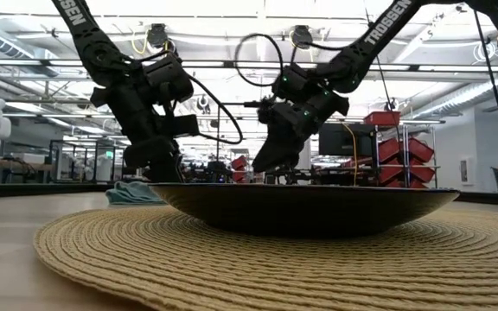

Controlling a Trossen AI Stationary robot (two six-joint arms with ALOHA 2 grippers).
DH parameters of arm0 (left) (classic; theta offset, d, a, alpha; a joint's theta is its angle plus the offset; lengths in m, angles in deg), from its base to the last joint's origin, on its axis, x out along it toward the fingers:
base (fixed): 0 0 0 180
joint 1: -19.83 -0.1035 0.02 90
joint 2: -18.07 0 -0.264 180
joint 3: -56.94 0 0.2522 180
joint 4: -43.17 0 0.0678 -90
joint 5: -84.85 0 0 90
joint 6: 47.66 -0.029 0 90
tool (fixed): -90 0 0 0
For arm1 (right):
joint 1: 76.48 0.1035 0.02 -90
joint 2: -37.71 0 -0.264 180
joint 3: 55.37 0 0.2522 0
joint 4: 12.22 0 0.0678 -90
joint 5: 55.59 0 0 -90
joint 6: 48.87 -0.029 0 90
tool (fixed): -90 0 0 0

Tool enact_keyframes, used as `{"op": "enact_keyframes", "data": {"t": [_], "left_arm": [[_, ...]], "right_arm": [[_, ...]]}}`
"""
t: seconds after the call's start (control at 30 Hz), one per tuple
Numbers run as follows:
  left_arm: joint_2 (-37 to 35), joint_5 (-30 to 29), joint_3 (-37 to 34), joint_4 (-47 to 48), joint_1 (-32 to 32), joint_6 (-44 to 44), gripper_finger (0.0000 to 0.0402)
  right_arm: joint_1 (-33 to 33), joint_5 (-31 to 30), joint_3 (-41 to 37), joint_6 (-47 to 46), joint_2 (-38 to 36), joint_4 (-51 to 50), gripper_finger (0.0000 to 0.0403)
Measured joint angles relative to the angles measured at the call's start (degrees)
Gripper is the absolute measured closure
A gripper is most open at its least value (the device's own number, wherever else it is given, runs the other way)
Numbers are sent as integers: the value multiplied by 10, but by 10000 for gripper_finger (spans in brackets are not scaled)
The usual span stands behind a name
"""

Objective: Set table place
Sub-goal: Fold the blue napkin

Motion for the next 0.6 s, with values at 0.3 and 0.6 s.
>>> {"op": "enact_keyframes", "data": {"t": [0.3,0.6], "left_arm": [[0,-1,2,21,15,10,223],[0,-14,1,42,43,11,224]], "right_arm": [[-27,-104,0,-64,0,-1,284],[-5,-105,0,-86,0,0,284]]}}
